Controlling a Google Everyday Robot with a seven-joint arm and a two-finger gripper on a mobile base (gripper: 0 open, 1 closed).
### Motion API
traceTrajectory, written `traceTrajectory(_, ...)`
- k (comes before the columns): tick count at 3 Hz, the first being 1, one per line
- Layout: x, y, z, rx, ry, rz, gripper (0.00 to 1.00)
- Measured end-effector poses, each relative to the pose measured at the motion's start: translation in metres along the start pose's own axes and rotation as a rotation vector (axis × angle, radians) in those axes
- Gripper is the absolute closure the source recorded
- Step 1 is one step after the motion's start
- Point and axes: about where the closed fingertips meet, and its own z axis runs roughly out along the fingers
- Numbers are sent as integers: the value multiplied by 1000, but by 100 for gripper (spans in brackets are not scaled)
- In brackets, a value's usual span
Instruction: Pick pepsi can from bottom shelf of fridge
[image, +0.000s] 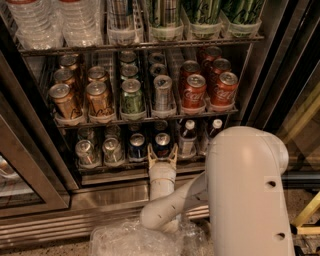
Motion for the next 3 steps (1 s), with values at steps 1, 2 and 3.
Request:
traceTrajectory(1,-1,0,6,6,-9,3,34)
traceTrajectory(2,-1,0,9,6,-13,3,52)
traceTrajectory(3,0,1,9,4,-16,2,75)
